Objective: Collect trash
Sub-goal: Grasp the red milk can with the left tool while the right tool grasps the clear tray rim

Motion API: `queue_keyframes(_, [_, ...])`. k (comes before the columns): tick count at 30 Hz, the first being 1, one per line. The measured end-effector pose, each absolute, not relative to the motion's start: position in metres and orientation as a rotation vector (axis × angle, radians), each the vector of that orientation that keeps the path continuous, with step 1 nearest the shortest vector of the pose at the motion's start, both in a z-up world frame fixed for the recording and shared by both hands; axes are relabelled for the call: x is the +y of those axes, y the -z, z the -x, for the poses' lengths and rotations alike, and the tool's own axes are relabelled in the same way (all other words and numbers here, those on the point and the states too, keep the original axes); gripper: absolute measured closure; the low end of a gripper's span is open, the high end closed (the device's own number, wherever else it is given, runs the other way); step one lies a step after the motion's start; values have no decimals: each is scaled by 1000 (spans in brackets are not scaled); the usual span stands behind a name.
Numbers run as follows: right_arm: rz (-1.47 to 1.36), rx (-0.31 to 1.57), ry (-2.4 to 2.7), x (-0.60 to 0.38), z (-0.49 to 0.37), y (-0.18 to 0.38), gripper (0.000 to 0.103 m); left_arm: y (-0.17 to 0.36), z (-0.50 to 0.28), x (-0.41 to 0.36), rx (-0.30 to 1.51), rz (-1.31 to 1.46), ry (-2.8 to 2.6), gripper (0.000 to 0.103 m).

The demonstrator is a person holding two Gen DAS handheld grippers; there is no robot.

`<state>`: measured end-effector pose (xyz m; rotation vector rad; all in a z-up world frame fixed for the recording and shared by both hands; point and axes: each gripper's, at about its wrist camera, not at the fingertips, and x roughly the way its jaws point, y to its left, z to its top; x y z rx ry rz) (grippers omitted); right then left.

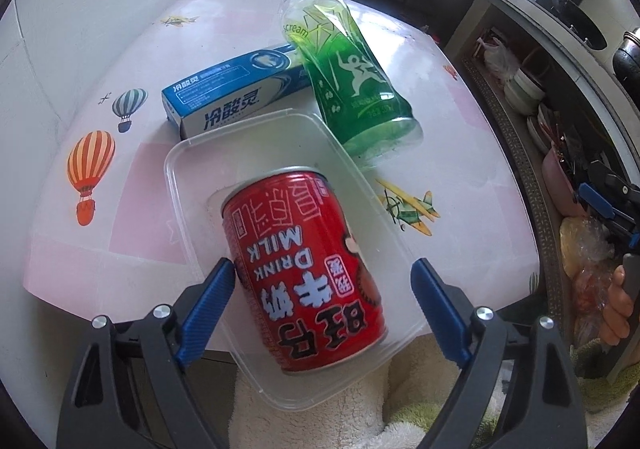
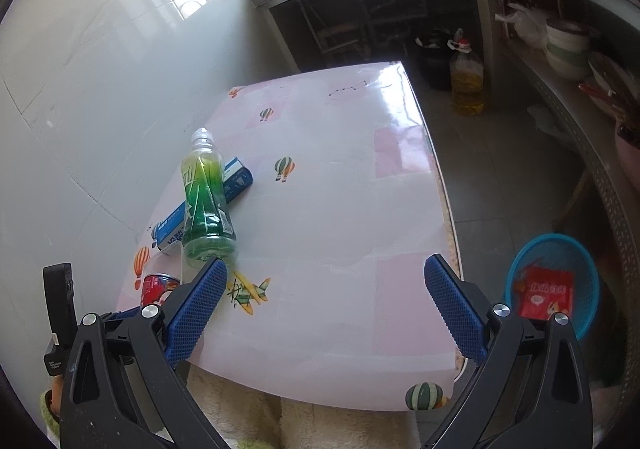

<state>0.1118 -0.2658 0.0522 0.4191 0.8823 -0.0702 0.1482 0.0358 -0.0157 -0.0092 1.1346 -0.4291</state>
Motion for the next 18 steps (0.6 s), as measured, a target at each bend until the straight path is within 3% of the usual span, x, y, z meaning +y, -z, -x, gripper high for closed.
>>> queue_keyframes(7, [-420,891,67,-266,-113,-50,8,21,-152,25,1098,-146,338,17])
queue_keyframes(11, [-420,898,55,-262,-115,-48,8,22,-152,23,1080,-180,303,36])
queue_keyframes(18, [-411,920,-4,-243,-119,-44,8,20,-151,33,1060,-130,301,36])
